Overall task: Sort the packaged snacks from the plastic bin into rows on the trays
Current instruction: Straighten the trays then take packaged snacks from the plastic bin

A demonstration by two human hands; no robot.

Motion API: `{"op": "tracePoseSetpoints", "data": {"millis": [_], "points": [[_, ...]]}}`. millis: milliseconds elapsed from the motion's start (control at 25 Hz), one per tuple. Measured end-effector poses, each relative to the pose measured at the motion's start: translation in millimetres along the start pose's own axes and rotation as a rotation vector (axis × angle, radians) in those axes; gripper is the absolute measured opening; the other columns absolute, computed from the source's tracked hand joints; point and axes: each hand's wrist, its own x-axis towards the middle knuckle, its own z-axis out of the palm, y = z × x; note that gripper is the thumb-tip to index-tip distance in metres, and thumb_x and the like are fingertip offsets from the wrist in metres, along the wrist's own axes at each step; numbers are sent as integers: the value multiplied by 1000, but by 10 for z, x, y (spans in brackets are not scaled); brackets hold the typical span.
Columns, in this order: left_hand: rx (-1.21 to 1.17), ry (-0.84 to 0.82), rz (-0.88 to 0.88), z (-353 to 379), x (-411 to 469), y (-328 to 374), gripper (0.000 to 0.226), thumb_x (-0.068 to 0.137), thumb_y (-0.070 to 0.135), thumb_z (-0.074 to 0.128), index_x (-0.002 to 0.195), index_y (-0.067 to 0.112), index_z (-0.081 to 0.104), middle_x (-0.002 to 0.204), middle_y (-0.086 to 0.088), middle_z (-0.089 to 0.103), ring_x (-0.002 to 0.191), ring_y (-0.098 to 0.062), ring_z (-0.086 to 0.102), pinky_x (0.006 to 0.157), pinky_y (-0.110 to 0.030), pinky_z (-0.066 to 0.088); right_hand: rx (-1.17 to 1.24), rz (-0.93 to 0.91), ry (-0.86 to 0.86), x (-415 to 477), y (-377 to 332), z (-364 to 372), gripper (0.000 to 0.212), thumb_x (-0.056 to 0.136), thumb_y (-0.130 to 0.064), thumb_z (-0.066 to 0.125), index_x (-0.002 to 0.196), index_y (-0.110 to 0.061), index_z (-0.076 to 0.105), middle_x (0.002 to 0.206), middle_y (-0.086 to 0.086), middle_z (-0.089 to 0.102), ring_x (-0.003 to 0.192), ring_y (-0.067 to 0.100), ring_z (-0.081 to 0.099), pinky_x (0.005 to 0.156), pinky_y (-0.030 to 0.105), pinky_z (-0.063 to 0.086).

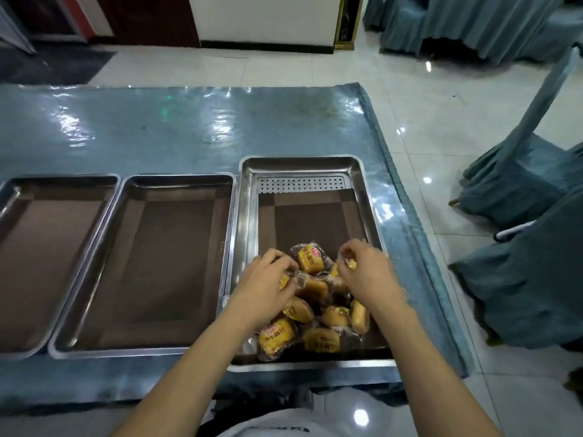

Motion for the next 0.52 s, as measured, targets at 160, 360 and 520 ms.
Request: {"op": "tracePoseSetpoints", "data": {"millis": [160, 360, 520], "points": [[-42, 89, -63, -236, -263, -136, 26, 97, 37, 55, 122, 33, 59, 122, 15, 51, 112, -10, 47, 101, -38, 44, 70, -165, -66, 21, -481, 132, 18, 96, -34, 60, 113, -29, 62, 106, -8, 66, 99, 15, 61, 89, 42, 53], [-51, 255, -196, -559, -761, -511, 22, 96, 32, 57, 117, 28, 63, 116, 10, 56, 103, -16, 51, 94, -40, 45, 91, -388, -165, -14, -1256, 409, 18, 96, -33, 59, 114, -30, 63, 107, -9, 64, 100, 13, 58, 89, 41, 53], [-83, 386, -323, -866, -1222, -884, 20, 96, 30, 57, 114, 28, 65, 113, 10, 59, 102, -16, 52, 92, -35, 44, 142, -526, -230, -152, -1954, 642, 18, 96, -30, 60, 112, -27, 65, 107, -7, 66, 102, 13, 60, 92, 40, 52]]}}
